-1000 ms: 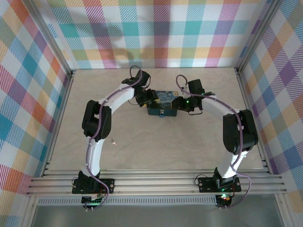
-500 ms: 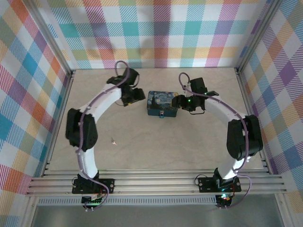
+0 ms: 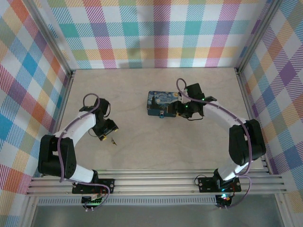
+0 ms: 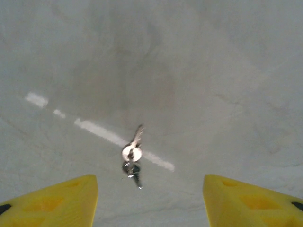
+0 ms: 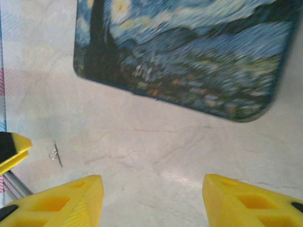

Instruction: Unlock a padlock with a key

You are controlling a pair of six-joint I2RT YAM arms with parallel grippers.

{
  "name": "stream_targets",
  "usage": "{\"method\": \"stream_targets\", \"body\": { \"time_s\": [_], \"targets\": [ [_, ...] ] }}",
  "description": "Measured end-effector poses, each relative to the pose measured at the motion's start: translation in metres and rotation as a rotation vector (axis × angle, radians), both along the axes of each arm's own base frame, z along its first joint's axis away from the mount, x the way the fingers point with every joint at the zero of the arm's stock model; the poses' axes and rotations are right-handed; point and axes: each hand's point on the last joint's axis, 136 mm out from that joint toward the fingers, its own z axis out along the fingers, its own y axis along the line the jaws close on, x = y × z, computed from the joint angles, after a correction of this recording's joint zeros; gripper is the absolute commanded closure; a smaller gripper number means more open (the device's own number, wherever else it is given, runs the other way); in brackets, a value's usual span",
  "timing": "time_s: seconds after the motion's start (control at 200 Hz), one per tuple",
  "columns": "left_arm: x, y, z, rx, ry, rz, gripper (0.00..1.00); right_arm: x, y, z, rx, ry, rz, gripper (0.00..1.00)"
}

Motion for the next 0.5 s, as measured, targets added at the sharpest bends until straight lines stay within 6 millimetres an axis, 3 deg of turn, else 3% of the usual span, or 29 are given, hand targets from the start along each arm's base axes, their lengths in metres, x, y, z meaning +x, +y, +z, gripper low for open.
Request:
{"method": "stream_targets", "body": {
  "time_s": [0.095, 0.245, 0.5],
  "targets": [
    [-0.007, -0.003, -0.009, -0.029, 0.009, 0.020, 0.47, -0.009, 0.013, 0.000, 0.004, 0.001, 0.039, 0.42],
    [0.001, -0.008, -0.015, -0.058, -0.011, 0.037, 0.53, -0.019, 0.026, 0.000, 0.007, 0.004, 0.080, 0.42],
    [0.002, -0.007, -0.034, -0.045, 0.036, 0.039, 0.54, -0.020, 0.028, -0.001, 0.009, 0.011, 0.085, 0.41]
  ]
}}
